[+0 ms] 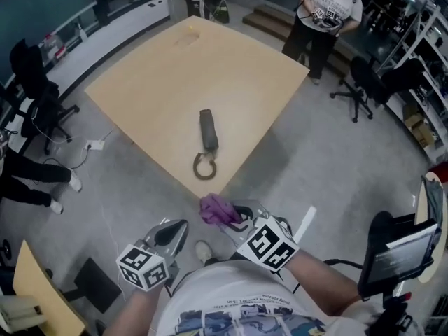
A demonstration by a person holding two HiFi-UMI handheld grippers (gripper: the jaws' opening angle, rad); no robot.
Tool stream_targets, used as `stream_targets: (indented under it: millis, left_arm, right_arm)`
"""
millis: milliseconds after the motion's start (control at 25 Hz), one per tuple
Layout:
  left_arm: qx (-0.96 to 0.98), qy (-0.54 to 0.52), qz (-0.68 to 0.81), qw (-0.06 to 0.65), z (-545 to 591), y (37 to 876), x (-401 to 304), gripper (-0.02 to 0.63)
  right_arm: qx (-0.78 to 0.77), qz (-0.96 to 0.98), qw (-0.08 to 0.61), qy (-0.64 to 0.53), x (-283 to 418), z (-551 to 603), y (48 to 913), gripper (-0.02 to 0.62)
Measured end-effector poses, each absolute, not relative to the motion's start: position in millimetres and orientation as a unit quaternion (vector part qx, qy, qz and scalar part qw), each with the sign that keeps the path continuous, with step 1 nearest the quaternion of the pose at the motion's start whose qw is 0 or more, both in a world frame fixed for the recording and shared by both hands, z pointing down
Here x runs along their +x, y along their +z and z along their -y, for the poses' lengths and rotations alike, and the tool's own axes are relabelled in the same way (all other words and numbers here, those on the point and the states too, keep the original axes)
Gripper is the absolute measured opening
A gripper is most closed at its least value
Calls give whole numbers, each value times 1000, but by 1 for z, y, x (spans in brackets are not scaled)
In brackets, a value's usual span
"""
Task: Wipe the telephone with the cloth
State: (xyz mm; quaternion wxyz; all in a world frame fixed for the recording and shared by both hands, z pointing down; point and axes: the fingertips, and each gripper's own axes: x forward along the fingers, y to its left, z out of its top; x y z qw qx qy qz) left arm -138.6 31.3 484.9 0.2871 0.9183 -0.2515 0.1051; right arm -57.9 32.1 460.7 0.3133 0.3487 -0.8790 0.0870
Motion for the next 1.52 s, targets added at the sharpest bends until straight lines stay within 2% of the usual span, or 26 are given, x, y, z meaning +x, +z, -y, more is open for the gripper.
stream_targets:
  millis: [440, 680, 840, 1120, 1520]
  left_arm:
    - [922, 97, 256, 274, -96, 449, -87, 3]
    - [904, 92, 310, 279, -149, 444, -86, 3]
    - [889, 99, 336, 294, -190, 450, -100, 3]
    - [887, 88, 363, 271, -217, 440, -131, 3]
    - [860, 71, 445, 240, -283, 416, -237, 3]
  right_arm:
    - [335, 893, 291, 69, -26, -103, 444, 137]
    - [304, 910, 277, 57, -14, -153, 443, 135]
    - [282, 917, 278, 51, -20, -188, 442, 135]
    - [252, 922, 292, 33, -45, -217, 435, 135]
    - [144, 943, 298, -36, -155, -251, 413, 135]
